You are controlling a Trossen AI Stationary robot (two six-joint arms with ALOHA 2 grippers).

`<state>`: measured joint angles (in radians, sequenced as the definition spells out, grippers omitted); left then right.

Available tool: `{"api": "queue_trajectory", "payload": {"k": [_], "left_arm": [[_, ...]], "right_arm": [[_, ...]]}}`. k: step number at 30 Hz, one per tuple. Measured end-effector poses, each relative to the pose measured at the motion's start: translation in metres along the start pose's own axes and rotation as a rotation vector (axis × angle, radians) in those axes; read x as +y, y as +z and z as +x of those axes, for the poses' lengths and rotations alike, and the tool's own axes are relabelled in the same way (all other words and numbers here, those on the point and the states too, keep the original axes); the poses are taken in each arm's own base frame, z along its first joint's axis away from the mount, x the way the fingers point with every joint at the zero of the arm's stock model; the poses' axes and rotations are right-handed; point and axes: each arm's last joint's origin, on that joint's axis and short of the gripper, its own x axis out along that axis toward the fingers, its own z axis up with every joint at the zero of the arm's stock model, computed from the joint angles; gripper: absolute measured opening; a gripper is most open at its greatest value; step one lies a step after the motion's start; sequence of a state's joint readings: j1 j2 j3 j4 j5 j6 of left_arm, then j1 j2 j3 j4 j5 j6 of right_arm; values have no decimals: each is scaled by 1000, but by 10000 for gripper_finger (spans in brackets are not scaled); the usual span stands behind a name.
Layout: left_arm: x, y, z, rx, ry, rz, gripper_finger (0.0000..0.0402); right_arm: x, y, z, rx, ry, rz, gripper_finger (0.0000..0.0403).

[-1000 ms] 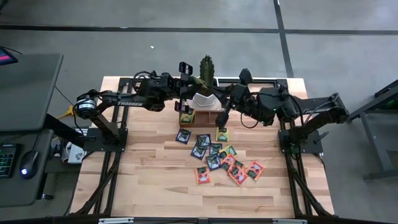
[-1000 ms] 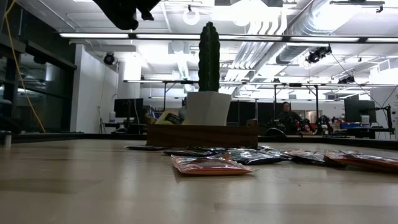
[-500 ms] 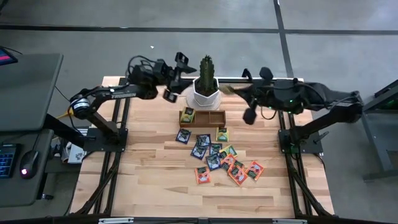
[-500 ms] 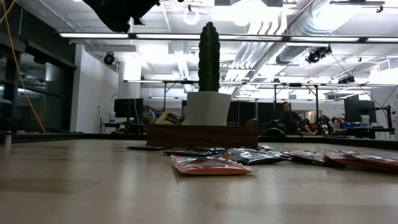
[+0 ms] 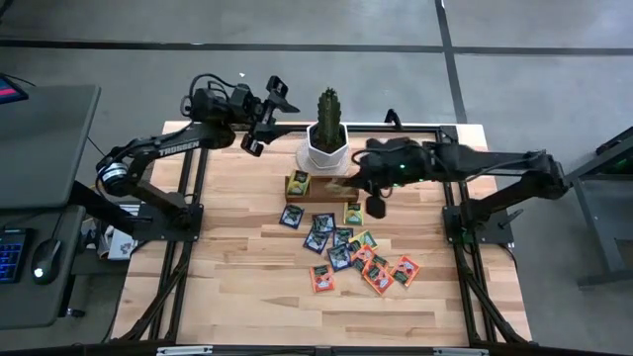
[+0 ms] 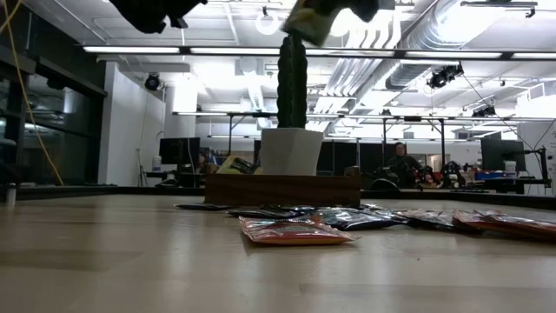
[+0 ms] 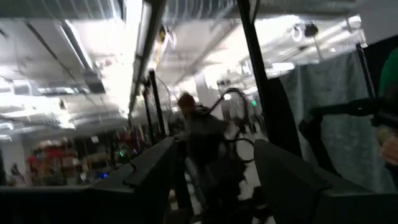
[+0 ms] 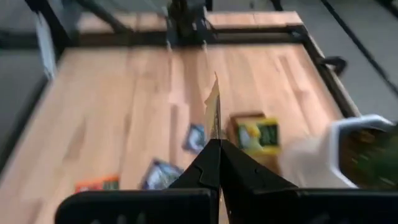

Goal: Pick & Place Tea
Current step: Put the yellow tea bag into the left section of the wooden organizer

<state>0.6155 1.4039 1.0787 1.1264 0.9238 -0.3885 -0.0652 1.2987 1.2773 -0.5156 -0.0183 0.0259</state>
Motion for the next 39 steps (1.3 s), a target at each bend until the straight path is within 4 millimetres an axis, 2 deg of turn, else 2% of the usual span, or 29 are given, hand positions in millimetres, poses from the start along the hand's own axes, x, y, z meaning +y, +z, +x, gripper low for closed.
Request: {"api": "queue_trajectory", "payload": {"k": [4, 8, 11, 14, 20, 25, 32, 39], "left_arm": [[2, 10, -12, 46, -14, 32, 216], [0, 2, -36, 89, 58, 9, 216], [-9, -12, -57, 118, 137, -12, 216], [-22, -27, -74, 134, 232, -54, 216], [-53, -60, -93, 154, 315, -135, 216], [-77, -69, -108, 139, 364, -120, 216], [-99, -73, -123, 136, 418, -112, 216], [-110, -67, -127, 118, 416, -91, 216]], "right_arm": [[-20, -12, 20, -99, 18, 83, 0], [-40, -15, 42, -102, 35, 161, 0], [-46, -7, 63, -80, 29, 135, 0], [-54, -2, 88, -20, 40, 121, 0], [-68, -13, 142, 204, 74, 92, 0], [-77, -18, 174, 265, 90, 85, 0], [-94, -21, 198, 272, 65, 81, 0], [-104, -32, 208, 303, 59, 84, 0]]}}
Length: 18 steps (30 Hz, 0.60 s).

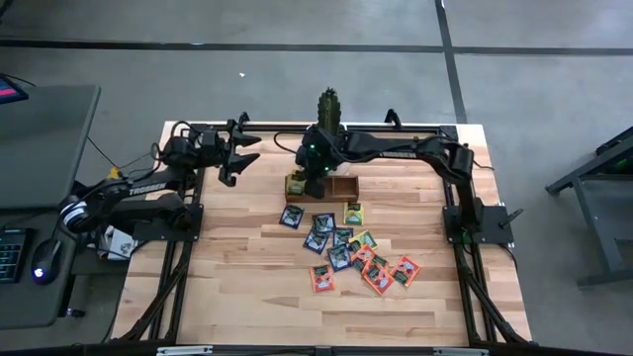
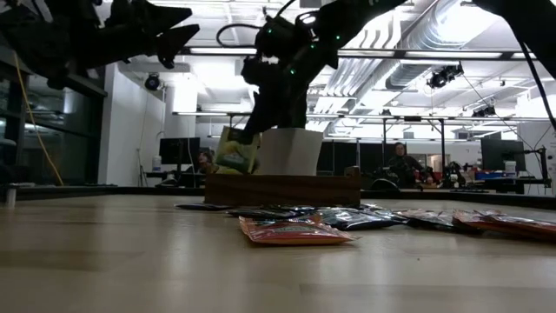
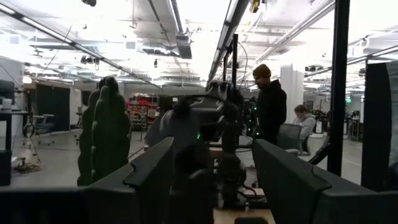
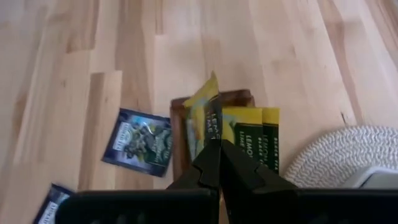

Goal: Pick & Place Tea
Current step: Put the yellow tea bag into the left section of the wooden organizer

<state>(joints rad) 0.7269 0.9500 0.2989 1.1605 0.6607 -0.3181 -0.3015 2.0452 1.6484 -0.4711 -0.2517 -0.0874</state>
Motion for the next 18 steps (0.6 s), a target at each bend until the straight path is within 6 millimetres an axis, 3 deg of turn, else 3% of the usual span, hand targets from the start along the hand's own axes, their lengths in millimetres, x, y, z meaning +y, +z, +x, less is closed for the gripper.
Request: {"api": "queue_trajectory", "payload": {"k": [18], "left_arm": [[-2, 2, -1, 8, -4, -2, 216]], "right_arm": [[-2, -3, 6, 4, -85, 59, 0]]}}
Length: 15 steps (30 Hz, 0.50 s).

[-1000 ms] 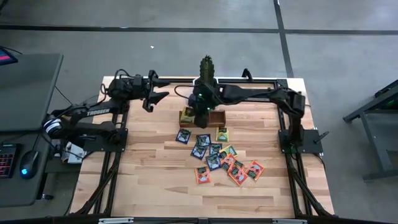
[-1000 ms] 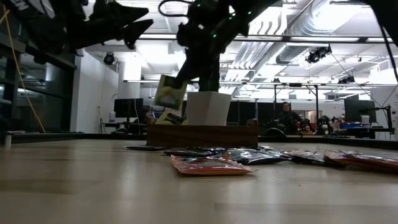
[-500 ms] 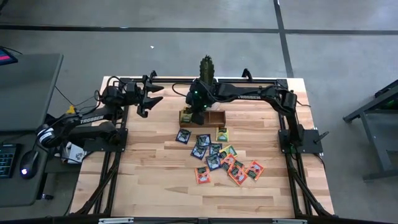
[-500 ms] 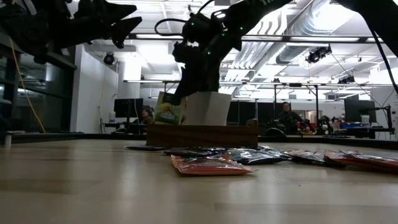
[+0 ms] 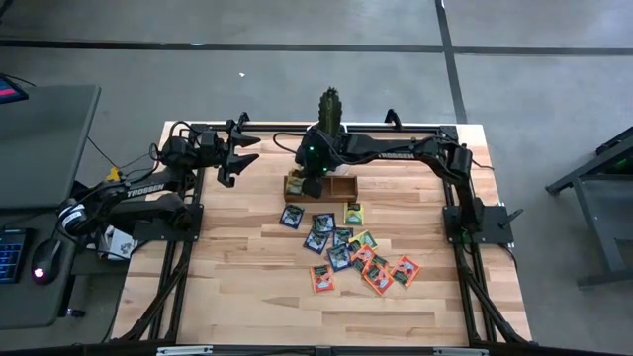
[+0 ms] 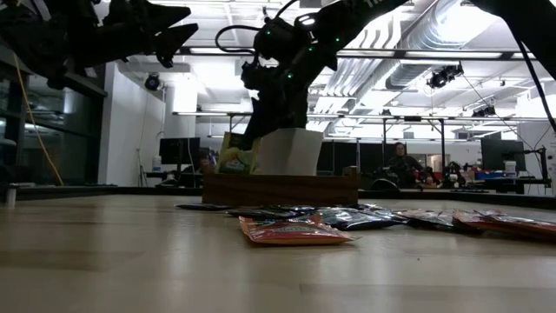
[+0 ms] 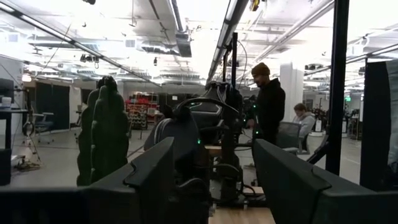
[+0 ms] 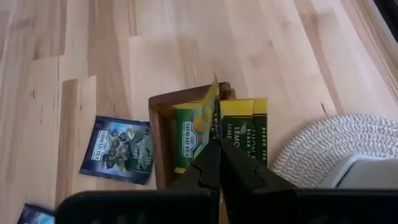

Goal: Pick & Place Tea
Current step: Put the yellow tea bag into the left section of the wooden organizer

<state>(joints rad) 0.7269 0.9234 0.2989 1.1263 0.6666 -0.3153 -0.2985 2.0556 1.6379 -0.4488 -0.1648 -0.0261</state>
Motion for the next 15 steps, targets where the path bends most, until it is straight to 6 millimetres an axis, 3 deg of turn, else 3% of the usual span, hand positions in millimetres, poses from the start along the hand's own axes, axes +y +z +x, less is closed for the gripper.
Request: {"api": "queue_trajectory", "payload": {"k": [15], "left_arm": [[0, 0, 0, 3, -9, 0, 216]], "right_arm": [[6, -3, 1, 32, 42, -4, 0]]}}
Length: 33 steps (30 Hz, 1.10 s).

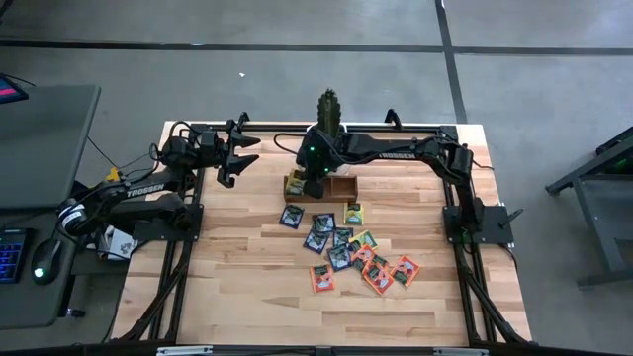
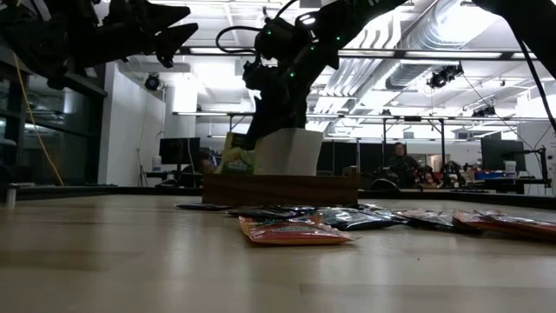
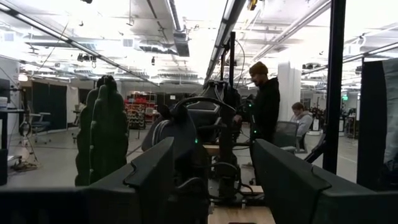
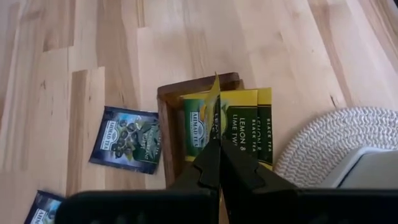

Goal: Pick & Place Tea
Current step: Put the yellow tea bag into the left section of the wooden organizer

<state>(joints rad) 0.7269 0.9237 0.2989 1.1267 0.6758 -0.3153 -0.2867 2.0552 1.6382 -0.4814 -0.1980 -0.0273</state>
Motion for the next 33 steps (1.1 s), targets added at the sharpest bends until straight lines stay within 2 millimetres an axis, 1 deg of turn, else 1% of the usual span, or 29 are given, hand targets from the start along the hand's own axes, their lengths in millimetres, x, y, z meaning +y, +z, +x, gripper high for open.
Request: {"api": "queue_trajectory", "payload": {"k": [6, 9, 12, 18, 22, 25, 29, 33], "left_arm": [[0, 0, 0, 5, -18, -2, 216], [-1, 0, 0, 8, -24, -3, 216], [-1, 0, 0, 8, -24, -3, 216], [-1, 0, 0, 11, -36, -3, 216], [-1, 0, 0, 13, -42, -4, 216], [-1, 0, 0, 16, -52, -4, 216], [-1, -2, 0, 32, -61, -15, 216], [-1, -4, 0, 52, -53, -32, 216]], "right_arm": [[1, 0, 0, -5, 43, 1, 1], [2, 1, -1, -6, 74, 4, 13], [3, 1, 0, -9, 84, 26, 44], [3, 2, -1, -16, 85, 49, 127], [7, 3, -6, -23, 75, 46, 163], [12, 7, -15, -41, 63, 38, 171], [21, 13, -31, -80, 55, 17, 171], [34, 15, -41, -85, 58, -3, 171]]}}
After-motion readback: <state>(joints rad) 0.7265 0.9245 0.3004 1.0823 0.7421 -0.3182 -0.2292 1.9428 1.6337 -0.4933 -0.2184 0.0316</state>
